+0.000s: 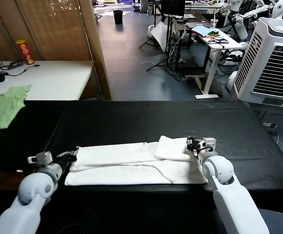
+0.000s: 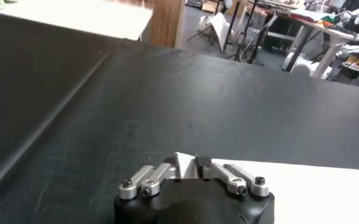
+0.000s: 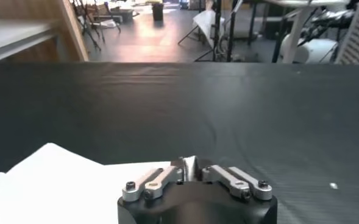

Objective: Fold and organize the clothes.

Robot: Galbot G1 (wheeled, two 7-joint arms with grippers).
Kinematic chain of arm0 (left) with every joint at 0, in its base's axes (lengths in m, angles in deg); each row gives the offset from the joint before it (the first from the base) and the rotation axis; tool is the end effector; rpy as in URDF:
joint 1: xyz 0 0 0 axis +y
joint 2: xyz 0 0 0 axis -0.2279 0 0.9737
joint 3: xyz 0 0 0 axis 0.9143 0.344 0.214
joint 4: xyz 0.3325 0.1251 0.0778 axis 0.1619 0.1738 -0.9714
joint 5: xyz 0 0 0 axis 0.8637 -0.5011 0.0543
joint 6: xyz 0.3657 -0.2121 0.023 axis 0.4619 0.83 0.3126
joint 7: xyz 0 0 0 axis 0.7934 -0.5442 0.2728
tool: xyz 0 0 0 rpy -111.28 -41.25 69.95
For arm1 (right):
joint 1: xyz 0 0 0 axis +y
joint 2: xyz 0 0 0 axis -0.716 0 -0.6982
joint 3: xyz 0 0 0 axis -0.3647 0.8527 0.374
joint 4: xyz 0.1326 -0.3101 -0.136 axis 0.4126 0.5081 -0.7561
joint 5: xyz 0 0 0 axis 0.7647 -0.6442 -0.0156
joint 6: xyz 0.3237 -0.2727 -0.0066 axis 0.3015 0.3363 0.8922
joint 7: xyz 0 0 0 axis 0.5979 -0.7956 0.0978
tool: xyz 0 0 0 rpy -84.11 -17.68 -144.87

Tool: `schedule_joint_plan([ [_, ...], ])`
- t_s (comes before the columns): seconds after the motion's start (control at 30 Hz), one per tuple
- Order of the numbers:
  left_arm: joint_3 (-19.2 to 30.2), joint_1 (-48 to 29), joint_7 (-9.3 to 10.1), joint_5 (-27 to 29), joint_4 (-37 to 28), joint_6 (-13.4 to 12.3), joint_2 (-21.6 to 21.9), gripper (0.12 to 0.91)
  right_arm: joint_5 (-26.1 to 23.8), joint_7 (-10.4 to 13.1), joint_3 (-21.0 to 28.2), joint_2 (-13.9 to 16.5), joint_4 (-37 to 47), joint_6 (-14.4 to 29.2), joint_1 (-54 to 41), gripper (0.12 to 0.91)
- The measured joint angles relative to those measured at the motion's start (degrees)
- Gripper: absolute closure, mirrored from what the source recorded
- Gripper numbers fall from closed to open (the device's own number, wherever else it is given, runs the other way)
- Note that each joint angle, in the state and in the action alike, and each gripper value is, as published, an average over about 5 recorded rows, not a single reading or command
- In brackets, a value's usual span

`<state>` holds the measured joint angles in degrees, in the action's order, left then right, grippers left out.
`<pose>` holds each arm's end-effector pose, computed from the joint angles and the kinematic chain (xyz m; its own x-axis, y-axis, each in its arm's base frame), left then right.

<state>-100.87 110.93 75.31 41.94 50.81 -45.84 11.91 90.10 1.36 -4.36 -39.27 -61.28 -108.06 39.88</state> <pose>0.3790 0.1481 -0.2877 -0.8706 0.0288 0.4911 -0.0336 0.9925 -0.1178 0.4408 -0.0454 -0.2992 -0.8931 -0.0107 0.4498 -0.0282 0.9991 -0.0322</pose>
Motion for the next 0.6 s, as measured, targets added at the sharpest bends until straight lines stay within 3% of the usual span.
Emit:
schedule_joint_plan([
  [0.17,1.4,-1.6,-1.18,4.2,-1.5,-1.9,-0.8,0.905,-1.5,0.9,-0.6,-0.8,-0.6,0.8,1.1,0.901],
  [0.33,2.7,-3.4,-2.18,5.9,-2.4,-2.8,-0.9,0.905,-1.3,-0.9,-1.2,-0.4,-2.0,-0.2,2.3,0.882],
  [0.47,2.9,-3.7,-2.39,6.4,-2.4,-3.0,-0.1,0.892,-0.9,-2.1,-2.0,0.5,-4.1,-0.5,3.5,0.706],
  [0.53,2.7,-3.4,-2.42,6.5,-2.1,-3.1,0.5,0.835,-0.3,-2.2,-2.5,1.2,-5.3,-0.5,4.2,0.606],
  [0.6,2.2,-3.1,-2.43,6.2,-1.7,-3.2,1.1,0.728,0.4,-2.2,-2.9,1.9,-6.8,-0.7,4.9,0.489],
])
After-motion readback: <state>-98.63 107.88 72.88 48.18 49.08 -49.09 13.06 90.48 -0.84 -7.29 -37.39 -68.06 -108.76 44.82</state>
